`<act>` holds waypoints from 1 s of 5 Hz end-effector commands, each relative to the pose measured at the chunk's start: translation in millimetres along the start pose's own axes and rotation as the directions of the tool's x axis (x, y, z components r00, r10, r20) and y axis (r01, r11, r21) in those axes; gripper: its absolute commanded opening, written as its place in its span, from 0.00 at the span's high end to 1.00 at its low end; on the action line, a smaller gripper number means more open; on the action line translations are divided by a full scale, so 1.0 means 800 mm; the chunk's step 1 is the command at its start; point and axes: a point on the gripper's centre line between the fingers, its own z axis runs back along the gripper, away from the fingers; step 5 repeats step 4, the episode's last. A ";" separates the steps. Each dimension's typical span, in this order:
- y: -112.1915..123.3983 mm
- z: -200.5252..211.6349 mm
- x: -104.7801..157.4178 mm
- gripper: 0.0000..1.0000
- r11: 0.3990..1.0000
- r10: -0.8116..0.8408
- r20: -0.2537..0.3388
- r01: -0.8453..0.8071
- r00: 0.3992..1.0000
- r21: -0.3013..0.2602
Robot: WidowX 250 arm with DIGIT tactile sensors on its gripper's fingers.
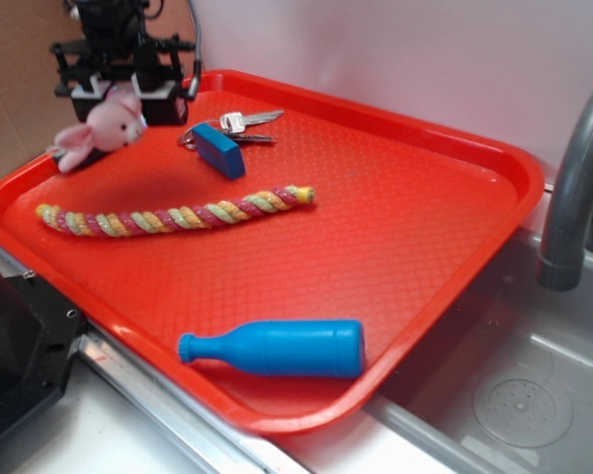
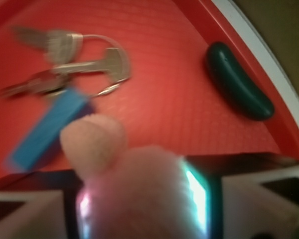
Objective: Grab the pink bunny.
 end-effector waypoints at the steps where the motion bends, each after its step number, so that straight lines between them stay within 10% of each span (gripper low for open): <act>1: -0.016 0.117 -0.074 1.00 0.971 -0.175 0.088 0.187 0.981 -0.151; 3: 0.027 0.161 -0.117 1.00 0.957 -0.156 0.111 0.178 0.982 -0.229; 5: 0.026 0.155 -0.104 1.00 0.980 -0.114 0.080 0.125 0.990 -0.154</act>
